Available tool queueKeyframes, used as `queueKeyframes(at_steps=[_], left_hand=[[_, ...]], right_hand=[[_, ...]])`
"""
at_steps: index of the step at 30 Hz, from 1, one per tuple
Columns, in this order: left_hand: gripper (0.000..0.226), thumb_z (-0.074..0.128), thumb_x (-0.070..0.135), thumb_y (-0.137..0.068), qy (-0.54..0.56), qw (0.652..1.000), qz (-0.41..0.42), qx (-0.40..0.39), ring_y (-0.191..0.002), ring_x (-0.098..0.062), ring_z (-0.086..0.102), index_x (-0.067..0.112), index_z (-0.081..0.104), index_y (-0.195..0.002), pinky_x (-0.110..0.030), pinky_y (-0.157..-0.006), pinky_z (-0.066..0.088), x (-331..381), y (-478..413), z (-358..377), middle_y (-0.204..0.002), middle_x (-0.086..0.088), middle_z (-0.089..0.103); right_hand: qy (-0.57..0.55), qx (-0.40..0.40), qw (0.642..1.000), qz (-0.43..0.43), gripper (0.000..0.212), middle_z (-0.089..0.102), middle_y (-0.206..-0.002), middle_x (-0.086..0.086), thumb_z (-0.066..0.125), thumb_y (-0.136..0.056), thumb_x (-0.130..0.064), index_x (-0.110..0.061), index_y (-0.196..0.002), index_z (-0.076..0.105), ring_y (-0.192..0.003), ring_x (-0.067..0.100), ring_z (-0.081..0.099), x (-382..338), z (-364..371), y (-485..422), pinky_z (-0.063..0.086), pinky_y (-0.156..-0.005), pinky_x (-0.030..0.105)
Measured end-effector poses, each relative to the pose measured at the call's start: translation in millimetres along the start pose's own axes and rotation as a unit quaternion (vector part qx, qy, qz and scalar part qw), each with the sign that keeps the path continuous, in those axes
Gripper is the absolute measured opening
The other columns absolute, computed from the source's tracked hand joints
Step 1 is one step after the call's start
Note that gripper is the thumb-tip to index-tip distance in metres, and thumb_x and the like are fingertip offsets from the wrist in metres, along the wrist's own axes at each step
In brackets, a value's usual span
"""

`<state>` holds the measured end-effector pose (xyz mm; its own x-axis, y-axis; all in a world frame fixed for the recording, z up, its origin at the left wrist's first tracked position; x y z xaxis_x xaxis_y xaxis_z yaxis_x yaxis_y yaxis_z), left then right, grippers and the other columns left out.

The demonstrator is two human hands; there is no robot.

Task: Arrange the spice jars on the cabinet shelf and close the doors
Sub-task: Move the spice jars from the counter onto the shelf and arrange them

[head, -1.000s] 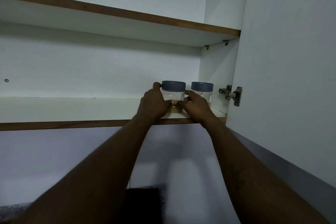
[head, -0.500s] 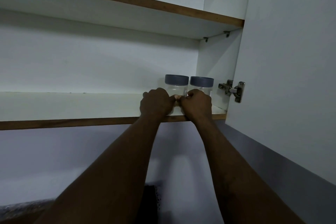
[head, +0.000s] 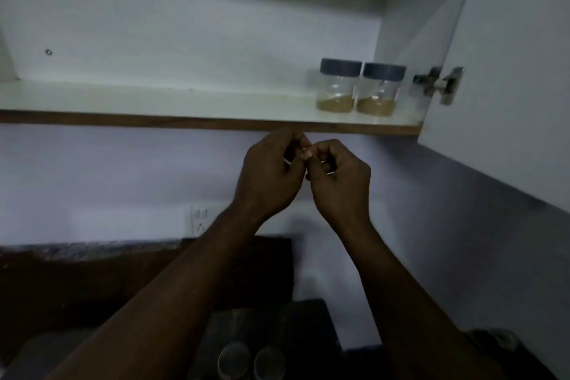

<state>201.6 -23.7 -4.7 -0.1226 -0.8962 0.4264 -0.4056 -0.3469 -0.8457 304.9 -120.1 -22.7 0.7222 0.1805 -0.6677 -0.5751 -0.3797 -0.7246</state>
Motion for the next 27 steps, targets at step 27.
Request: queueKeyframes(at_steps=[27], left_hand=[[0.09,0.07,0.038,-0.085,-0.268,0.744,-0.392,-0.47,-0.142,-0.037,0.035,0.024,0.022,-0.159,-0.051,-0.107,0.042,-121.6,542.0,-18.0,-0.16,-0.01,0.033]], right_hand=[[0.21,-0.464,0.795,0.329,0.076,0.052,-0.146,0.017,0.082,-0.082,-0.024,-0.011,-0.148,0.046,-0.133,0.036,0.053,169.0,98.7,499.9,0.044,-0.109,0.047]])
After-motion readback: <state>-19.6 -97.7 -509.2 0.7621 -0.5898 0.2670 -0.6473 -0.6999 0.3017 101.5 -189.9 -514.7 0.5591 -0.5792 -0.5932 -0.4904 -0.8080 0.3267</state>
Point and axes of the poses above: each hand's wrist, its own y-axis away from the middle knuckle, its own z-axis out of the palm, x = y × z, the point moved 7 cm from there along -y, towards the middle knuckle
